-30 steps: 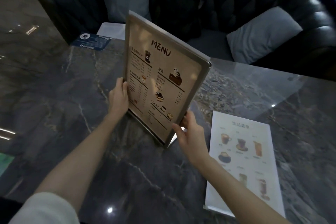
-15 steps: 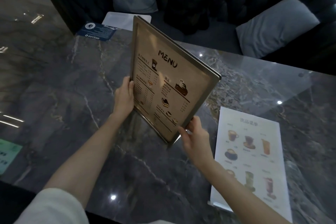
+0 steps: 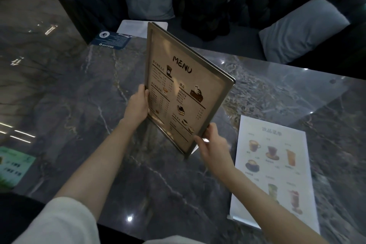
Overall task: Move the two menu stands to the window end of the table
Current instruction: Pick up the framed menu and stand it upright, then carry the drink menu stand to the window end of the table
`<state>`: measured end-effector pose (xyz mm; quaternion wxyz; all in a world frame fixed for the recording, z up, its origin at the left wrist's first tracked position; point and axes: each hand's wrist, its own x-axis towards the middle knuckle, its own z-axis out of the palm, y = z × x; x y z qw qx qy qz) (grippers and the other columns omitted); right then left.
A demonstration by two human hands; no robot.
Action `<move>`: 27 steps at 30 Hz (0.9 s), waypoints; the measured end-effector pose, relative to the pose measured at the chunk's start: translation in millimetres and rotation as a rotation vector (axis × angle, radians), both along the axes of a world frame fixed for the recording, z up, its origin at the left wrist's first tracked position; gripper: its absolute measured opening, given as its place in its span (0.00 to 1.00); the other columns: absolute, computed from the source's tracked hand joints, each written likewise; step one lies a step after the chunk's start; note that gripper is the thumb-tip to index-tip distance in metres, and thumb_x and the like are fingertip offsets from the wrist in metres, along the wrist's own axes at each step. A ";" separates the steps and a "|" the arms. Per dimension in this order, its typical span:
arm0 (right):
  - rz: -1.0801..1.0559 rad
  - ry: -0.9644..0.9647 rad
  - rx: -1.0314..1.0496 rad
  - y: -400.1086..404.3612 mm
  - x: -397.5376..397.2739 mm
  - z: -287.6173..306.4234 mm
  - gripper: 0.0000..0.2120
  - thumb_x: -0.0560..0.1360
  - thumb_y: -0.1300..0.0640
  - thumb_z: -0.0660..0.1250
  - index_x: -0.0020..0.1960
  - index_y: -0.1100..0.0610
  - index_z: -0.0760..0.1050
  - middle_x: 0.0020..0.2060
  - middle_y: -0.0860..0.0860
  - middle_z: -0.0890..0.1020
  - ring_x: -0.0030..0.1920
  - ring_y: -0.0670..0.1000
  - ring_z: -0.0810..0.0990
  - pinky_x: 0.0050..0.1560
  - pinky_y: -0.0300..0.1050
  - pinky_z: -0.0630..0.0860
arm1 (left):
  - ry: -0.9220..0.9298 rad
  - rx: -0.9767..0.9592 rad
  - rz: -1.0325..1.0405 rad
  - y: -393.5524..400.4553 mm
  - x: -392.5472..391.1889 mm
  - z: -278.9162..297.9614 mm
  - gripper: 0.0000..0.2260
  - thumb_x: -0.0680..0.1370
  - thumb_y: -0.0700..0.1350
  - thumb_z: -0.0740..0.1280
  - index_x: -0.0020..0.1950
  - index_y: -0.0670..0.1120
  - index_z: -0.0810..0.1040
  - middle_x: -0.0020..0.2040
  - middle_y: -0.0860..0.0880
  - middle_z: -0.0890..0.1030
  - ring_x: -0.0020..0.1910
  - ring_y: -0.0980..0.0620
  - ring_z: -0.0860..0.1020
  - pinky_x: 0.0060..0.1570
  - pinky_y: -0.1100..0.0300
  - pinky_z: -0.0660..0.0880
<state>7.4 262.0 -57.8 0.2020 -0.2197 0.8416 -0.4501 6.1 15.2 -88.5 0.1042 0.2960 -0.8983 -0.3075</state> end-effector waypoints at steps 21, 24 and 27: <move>0.216 0.537 0.580 133.1 -38.8 52.5 0.12 0.76 0.60 0.60 0.60 0.57 0.70 0.59 0.54 0.75 0.62 0.56 0.70 0.54 0.52 0.72 | 0.263 -0.512 -0.516 168.3 61.2 45.3 0.10 0.76 0.41 0.59 0.46 0.38 0.79 0.44 0.41 0.81 0.43 0.45 0.79 0.42 0.53 0.77; 0.096 0.605 0.579 183.2 -38.0 38.8 0.13 0.71 0.64 0.66 0.56 0.59 0.74 0.55 0.56 0.79 0.57 0.60 0.74 0.50 0.51 0.75 | 0.306 -0.521 -0.574 200.3 64.2 18.5 0.12 0.76 0.41 0.59 0.54 0.38 0.77 0.54 0.40 0.80 0.55 0.45 0.76 0.55 0.52 0.73; 0.026 0.622 0.695 228.6 -34.1 12.9 0.18 0.62 0.66 0.75 0.51 0.60 0.77 0.47 0.58 0.82 0.48 0.62 0.79 0.44 0.53 0.79 | 0.144 -0.546 -0.615 223.2 61.3 -8.4 0.19 0.76 0.44 0.56 0.62 0.38 0.74 0.62 0.40 0.77 0.64 0.46 0.66 0.64 0.53 0.61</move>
